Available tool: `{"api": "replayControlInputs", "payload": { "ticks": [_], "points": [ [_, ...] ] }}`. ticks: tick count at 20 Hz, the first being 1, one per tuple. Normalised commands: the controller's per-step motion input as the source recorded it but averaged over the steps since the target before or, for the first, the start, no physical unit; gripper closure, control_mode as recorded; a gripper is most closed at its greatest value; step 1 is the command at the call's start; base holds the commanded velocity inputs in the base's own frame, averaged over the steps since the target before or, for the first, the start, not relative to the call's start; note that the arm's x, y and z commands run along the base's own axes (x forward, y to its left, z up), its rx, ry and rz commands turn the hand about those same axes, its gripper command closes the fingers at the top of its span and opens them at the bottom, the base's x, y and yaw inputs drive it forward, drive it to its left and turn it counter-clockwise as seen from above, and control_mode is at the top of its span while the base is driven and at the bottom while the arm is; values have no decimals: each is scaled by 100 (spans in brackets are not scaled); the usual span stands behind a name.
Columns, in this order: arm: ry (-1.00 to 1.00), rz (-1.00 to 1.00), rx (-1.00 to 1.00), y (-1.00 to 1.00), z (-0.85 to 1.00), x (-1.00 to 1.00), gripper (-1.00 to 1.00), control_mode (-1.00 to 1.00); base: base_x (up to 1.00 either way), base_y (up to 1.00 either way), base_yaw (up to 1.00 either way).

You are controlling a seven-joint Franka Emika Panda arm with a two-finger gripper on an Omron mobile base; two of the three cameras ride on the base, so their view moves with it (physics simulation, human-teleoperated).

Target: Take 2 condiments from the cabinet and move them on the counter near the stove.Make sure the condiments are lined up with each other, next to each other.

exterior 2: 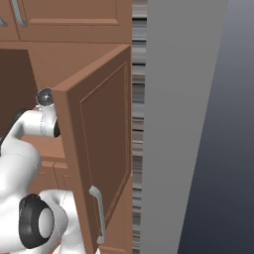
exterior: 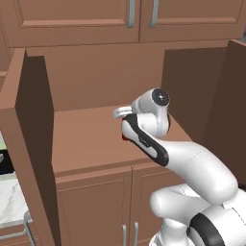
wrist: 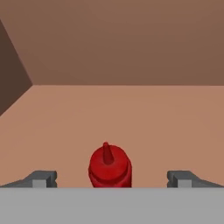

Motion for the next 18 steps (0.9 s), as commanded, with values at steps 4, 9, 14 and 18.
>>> {"api": "replayControlInputs", "payload": {
  "ticks": [4, 9, 14, 18],
  "points": [
    [0, 0, 0, 3, -10, 17, -100, -100, 0, 0, 0],
    [0, 2, 0, 10, -18, 9, -100, -100, 0, 0, 0],
    [0, 1, 0, 2, -2, 0, -100, -100, 0, 0, 0],
    [0, 0, 0, 0, 0, 0, -100, -100, 0, 0, 0]
  ]
}}
